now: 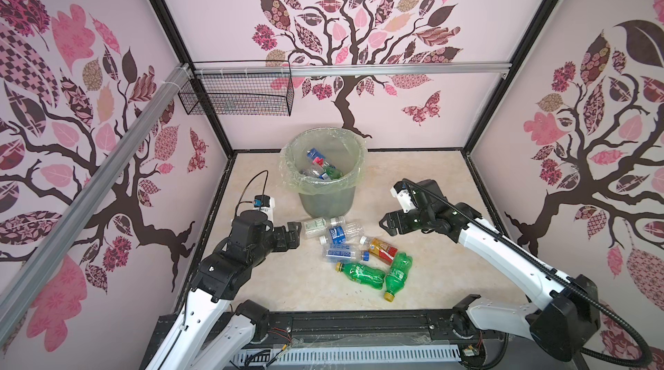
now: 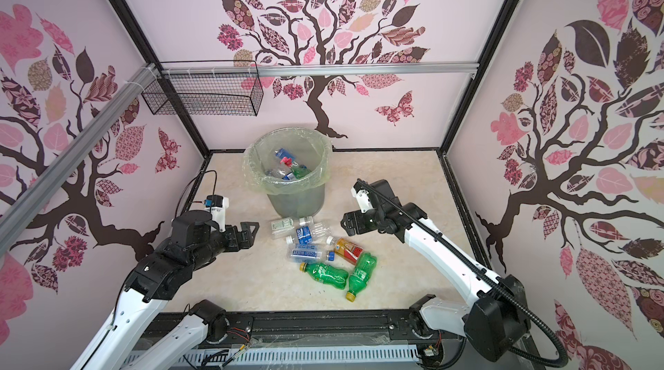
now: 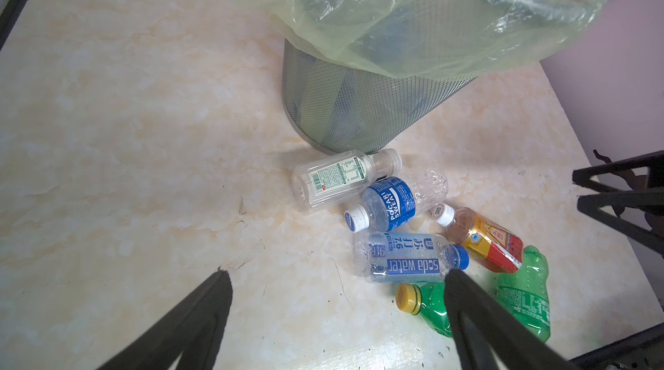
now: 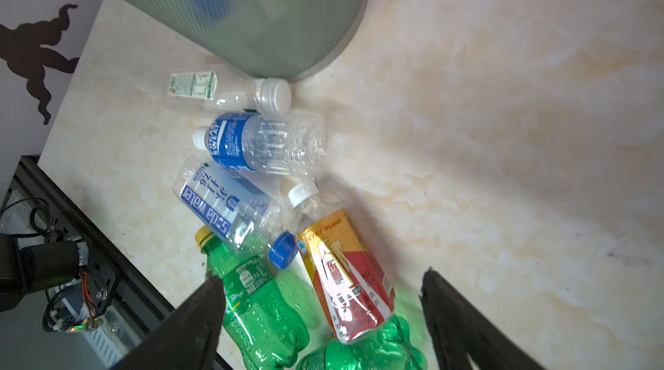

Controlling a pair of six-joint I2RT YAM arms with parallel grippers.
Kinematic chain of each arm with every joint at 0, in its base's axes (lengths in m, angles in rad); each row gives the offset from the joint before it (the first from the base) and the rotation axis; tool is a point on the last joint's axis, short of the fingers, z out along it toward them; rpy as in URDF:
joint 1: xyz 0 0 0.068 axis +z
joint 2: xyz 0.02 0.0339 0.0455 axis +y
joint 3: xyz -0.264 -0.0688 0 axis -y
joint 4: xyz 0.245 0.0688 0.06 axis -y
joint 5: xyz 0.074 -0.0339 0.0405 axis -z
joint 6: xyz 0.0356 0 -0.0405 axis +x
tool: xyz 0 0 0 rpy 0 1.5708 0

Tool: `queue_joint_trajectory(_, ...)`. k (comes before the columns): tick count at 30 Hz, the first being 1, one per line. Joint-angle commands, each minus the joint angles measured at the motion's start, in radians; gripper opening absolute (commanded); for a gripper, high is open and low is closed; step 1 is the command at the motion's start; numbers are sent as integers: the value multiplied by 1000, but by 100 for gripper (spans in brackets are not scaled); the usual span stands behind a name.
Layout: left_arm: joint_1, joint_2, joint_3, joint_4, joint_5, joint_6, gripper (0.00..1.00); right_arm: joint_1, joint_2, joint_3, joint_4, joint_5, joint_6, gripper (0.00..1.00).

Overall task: Throw the plastic bottles in the bin
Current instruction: 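Lower the right gripper onto the yellow-red tea bottle and close it, then lift the tea bottle with the right gripper toward the bin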

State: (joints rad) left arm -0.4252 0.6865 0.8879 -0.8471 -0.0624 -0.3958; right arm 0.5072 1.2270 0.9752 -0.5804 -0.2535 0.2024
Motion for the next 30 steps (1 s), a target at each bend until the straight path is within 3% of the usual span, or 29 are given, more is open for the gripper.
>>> queue_joint_trajectory(1, 4, -15, -29, 11, 1, 30, 96, 1, 25, -28, -13, -84, 41, 89)
queue_joint_trajectory(4, 3, -19, -41, 15, 1, 40, 96, 14, 87, -50, -18, -164, 63, 90)
queue_joint_trajectory(12, 4, -28, -53, 18, 6, 55, 96, 65, 205, -92, 30, -64, 79, 91)
queue_joint_trajectory(30, 3, -15, -41, 17, 17, 69, 97, 71, 368, -72, 81, 68, 47, 79)
